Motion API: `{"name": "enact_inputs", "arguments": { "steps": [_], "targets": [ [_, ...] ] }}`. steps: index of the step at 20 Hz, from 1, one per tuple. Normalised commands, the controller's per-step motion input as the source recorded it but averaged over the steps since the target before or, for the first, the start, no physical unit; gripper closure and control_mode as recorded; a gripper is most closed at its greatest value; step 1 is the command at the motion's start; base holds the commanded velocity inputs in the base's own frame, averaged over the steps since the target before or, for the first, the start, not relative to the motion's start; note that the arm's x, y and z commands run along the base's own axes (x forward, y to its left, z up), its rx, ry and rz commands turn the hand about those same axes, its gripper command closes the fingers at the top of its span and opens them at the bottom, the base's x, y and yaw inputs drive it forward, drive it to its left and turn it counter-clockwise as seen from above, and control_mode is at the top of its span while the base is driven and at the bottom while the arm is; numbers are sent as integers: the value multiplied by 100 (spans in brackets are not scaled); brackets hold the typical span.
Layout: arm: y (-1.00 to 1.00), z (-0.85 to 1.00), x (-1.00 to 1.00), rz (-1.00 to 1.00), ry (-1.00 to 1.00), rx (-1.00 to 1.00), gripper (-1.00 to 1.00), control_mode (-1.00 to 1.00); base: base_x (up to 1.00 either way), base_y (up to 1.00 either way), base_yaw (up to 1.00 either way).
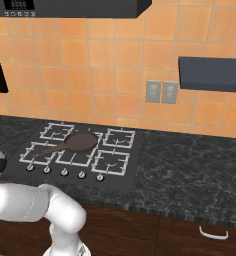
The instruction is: Pick the kettle from the counter and place it on a stove burner. Then turn the burner on.
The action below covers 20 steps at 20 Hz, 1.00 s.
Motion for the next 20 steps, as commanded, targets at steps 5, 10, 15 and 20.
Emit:
{"name": "enact_inputs", "arguments": {
  "steps": [5,10,15,20],
  "targets": [
    [23,-18,13,-2,7,-13,-100,-100,0,0,0],
    [7,-34,16,3,5,-4,-100,-100,0,0,0],
    [0,-47,23,6,0,-2,-100,-100,0,0,0],
    [0,-48,40,3,0,0,-100,-100,0,0,0]
  ]
}}
